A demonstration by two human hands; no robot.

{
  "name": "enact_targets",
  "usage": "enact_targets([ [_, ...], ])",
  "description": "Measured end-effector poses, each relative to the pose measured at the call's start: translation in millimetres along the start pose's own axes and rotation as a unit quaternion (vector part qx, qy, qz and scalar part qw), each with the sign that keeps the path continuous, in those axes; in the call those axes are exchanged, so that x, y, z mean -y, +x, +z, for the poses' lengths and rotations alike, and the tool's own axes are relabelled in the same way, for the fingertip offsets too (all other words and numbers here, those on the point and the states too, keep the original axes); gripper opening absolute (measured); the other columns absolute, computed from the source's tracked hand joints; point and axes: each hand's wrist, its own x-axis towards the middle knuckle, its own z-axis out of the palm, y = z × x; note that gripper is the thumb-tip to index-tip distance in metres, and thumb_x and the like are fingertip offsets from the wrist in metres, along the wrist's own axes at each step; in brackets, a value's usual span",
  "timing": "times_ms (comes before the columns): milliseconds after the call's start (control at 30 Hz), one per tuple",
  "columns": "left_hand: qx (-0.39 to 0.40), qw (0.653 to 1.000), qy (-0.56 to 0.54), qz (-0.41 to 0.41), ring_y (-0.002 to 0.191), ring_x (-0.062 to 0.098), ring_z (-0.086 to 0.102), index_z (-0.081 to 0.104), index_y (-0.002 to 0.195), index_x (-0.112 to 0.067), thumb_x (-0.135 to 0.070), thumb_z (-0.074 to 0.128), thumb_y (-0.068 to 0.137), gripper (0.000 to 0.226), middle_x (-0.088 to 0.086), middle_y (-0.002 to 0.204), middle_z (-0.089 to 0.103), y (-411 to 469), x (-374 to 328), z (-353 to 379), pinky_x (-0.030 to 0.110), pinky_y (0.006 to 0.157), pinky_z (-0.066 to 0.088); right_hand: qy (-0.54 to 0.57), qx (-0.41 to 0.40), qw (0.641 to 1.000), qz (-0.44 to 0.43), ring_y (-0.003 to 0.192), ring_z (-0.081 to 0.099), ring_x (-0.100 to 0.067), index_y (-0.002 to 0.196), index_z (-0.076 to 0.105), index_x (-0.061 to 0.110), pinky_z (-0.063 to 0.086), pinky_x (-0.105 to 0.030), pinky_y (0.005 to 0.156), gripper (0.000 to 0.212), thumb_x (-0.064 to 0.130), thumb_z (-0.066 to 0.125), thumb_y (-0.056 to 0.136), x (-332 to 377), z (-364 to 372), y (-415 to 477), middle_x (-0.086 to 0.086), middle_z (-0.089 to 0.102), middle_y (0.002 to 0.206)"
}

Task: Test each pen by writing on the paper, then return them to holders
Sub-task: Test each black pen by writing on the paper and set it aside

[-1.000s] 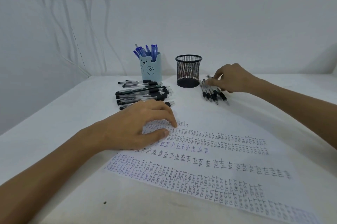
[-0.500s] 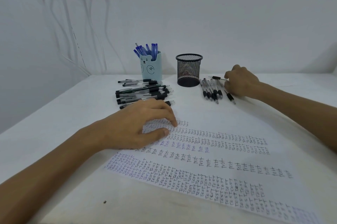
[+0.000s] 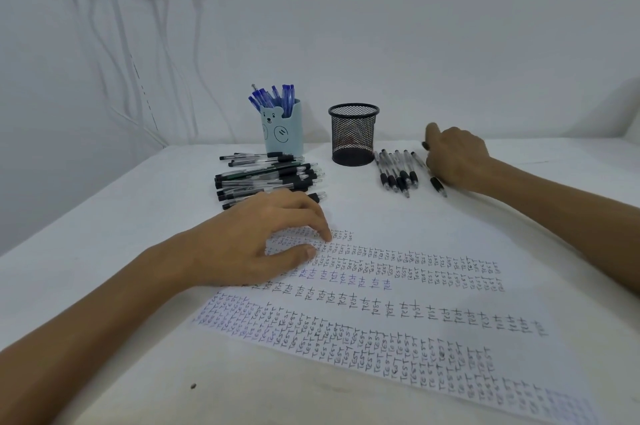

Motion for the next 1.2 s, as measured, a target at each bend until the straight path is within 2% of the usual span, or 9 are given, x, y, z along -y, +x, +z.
enact_targets([
  [67, 0.000, 1.000, 0.003, 0.001, 0.129, 0.009, 0.053, 0.064, 0.126, -0.040, -0.046, 0.053, 0.104, 0.026, -0.022, 0.133, 0.055, -0.1, 0.2, 0.2, 0.040, 0.105, 0.045, 0.046, 0.017, 0.999, -0.002, 0.079, 0.052, -0.033, 0.111, 0.046, 0.008, 0.033, -0.032, 0.054, 0.018, 0.004, 0.045, 0.094, 0.5, -3.4, -0.2, -0.011, 0.049, 0.084],
  [133, -0.001, 1.000, 0.003, 0.002, 0.129, 0.009, 0.053, 0.064, 0.126, -0.040, -0.047, 0.052, 0.104, 0.026, -0.023, 0.133, 0.055, -0.2, 0.0, 0.2, 0.040, 0.105, 0.045, 0.077, 0.044, 0.996, 0.019, 0.084, 0.056, -0.036, 0.109, 0.058, 0.001, 0.042, -0.034, 0.057, 0.022, 0.005, 0.043, 0.094, 1.8, -10.7, 3.1, -0.016, 0.057, 0.092],
  [233, -0.001, 1.000, 0.003, 0.002, 0.129, 0.008, 0.053, 0.064, 0.127, -0.041, -0.048, 0.052, 0.103, 0.027, -0.024, 0.133, 0.055, 0.2, 0.1, 0.1, 0.040, 0.106, 0.045, 0.116, 0.065, 0.991, 0.023, 0.090, 0.066, -0.039, 0.112, 0.067, -0.008, 0.058, -0.042, 0.073, 0.031, 0.000, 0.050, 0.088, -2.2, -22.0, 10.5, -0.025, 0.066, 0.105],
  [500, 0.001, 1.000, 0.006, 0.001, 0.130, 0.007, 0.052, 0.063, 0.127, -0.041, -0.047, 0.052, 0.104, 0.026, -0.023, 0.134, 0.054, 0.1, 1.5, 0.8, 0.040, 0.106, 0.045, 0.067, 0.000, 0.998, -0.017, 0.084, 0.060, -0.034, 0.096, 0.074, 0.007, 0.042, -0.032, 0.066, 0.021, 0.026, 0.065, 0.094, 1.8, -33.5, 6.9, -0.015, 0.064, 0.094],
  [633, -0.001, 1.000, 0.005, 0.002, 0.129, 0.008, 0.052, 0.064, 0.127, -0.041, -0.047, 0.052, 0.104, 0.026, -0.024, 0.133, 0.054, 0.3, 2.3, 1.2, 0.039, 0.106, 0.045, 0.105, 0.039, 0.994, -0.015, 0.080, 0.062, -0.034, 0.095, 0.072, -0.003, 0.050, -0.033, 0.066, 0.033, 0.030, 0.069, 0.092, 7.1, -31.8, 5.5, -0.022, 0.068, 0.092],
  [800, -0.010, 1.000, 0.009, 0.010, 0.129, 0.009, 0.053, 0.064, 0.127, -0.038, -0.044, 0.054, 0.105, 0.025, -0.022, 0.133, 0.055, 1.2, 5.1, 2.8, 0.039, 0.105, 0.046, 0.122, 0.072, 0.990, -0.022, 0.103, 0.062, -0.041, 0.109, 0.066, -0.004, 0.057, -0.046, 0.086, 0.047, 0.039, 0.068, 0.092, 11.5, -27.5, 1.9, -0.023, 0.065, 0.106],
  [933, -0.040, 0.999, 0.029, 0.012, 0.126, 0.008, 0.053, 0.066, 0.125, -0.032, -0.034, 0.058, 0.104, 0.022, -0.017, 0.130, 0.056, 2.3, 9.7, 4.7, 0.035, 0.103, 0.047, 0.125, 0.073, 0.989, -0.023, 0.106, 0.061, -0.037, 0.108, 0.069, 0.006, 0.053, -0.039, 0.082, 0.040, 0.043, 0.065, 0.093, 14.0, -30.3, -0.8, -0.015, 0.066, 0.107],
  [1033, -0.091, 0.993, 0.071, -0.012, 0.118, 0.007, 0.054, 0.066, 0.121, -0.029, -0.027, 0.064, 0.099, 0.022, -0.014, 0.125, 0.057, 2.6, 13.6, 4.7, 0.029, 0.099, 0.047, 0.112, 0.066, 0.991, -0.018, 0.102, 0.061, -0.036, 0.108, 0.070, 0.012, 0.046, -0.034, 0.074, 0.033, 0.041, 0.063, 0.094, 15.6, -31.1, -3.9, -0.011, 0.059, 0.100],
  [1200, -0.147, 0.972, 0.161, -0.091, 0.090, 0.008, 0.051, 0.061, 0.109, -0.032, -0.040, 0.063, 0.094, 0.017, -0.018, 0.094, 0.053, -1.9, 14.3, 1.1, 0.032, 0.075, 0.050, 0.109, 0.026, 0.993, -0.025, 0.095, 0.063, -0.035, 0.103, 0.073, 0.016, 0.046, -0.033, 0.070, 0.026, 0.036, 0.060, 0.095, 22.4, -33.4, -6.8, -0.011, 0.067, 0.105],
])
